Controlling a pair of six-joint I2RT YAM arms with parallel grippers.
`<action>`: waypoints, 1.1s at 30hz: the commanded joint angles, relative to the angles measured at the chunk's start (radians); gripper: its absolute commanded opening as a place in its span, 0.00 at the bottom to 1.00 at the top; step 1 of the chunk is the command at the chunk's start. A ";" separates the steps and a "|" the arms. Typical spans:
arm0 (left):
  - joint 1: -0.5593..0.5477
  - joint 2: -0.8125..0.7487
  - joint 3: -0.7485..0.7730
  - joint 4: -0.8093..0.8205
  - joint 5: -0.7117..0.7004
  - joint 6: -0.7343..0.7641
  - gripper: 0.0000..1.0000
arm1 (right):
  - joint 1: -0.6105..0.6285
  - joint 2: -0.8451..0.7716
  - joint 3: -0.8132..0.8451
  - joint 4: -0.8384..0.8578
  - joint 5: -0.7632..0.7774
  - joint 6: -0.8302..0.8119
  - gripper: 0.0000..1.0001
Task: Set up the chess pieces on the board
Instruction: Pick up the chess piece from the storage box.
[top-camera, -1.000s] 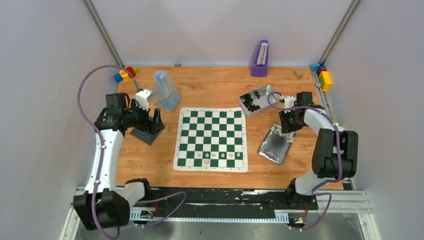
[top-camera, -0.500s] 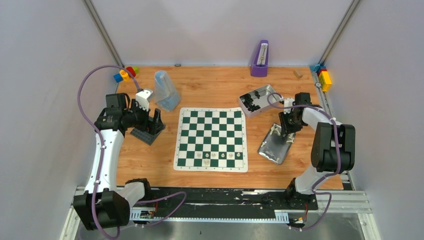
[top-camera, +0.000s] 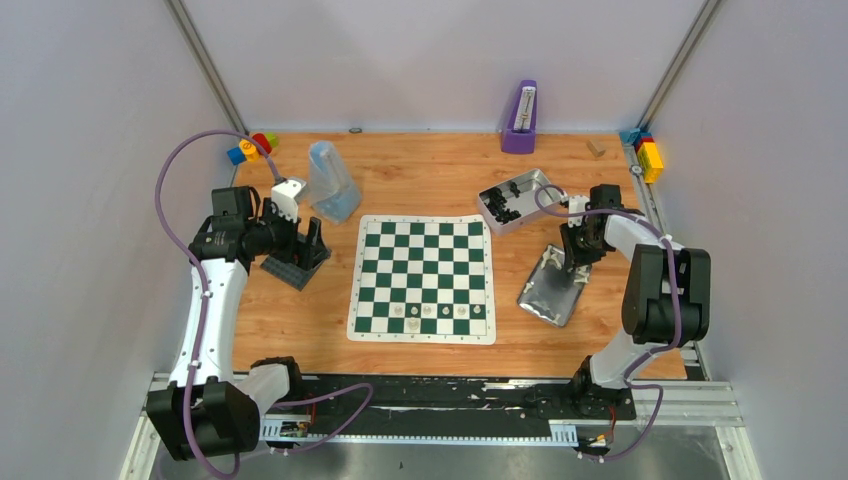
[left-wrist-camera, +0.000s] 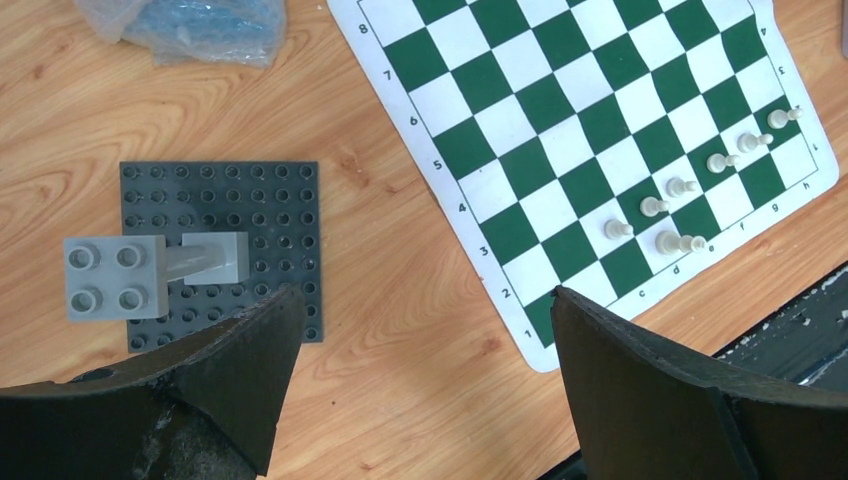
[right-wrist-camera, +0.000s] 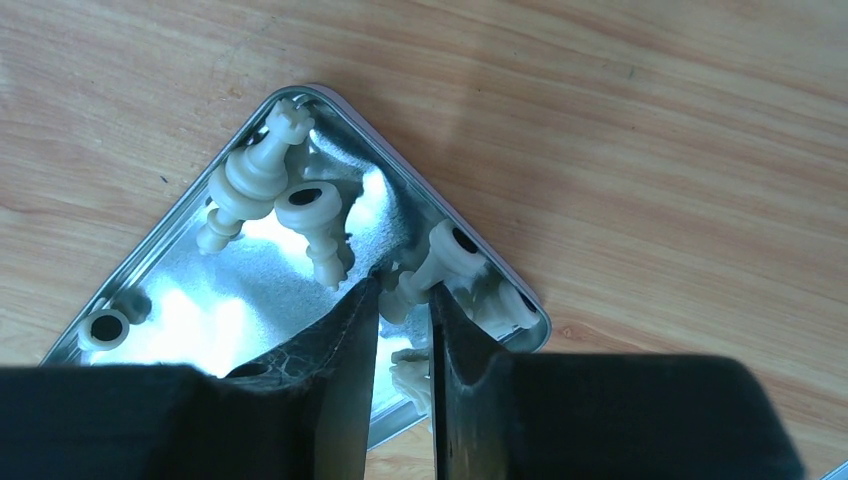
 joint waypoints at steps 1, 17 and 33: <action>0.007 -0.016 -0.006 -0.001 0.027 0.014 1.00 | -0.007 -0.050 0.008 0.001 -0.032 -0.015 0.09; 0.007 -0.022 -0.005 -0.023 0.109 0.050 1.00 | -0.020 -0.167 0.044 -0.212 -0.293 -0.132 0.01; -0.118 -0.092 -0.034 0.108 0.349 0.240 0.97 | 0.342 -0.155 0.212 -0.408 -0.826 -0.240 0.01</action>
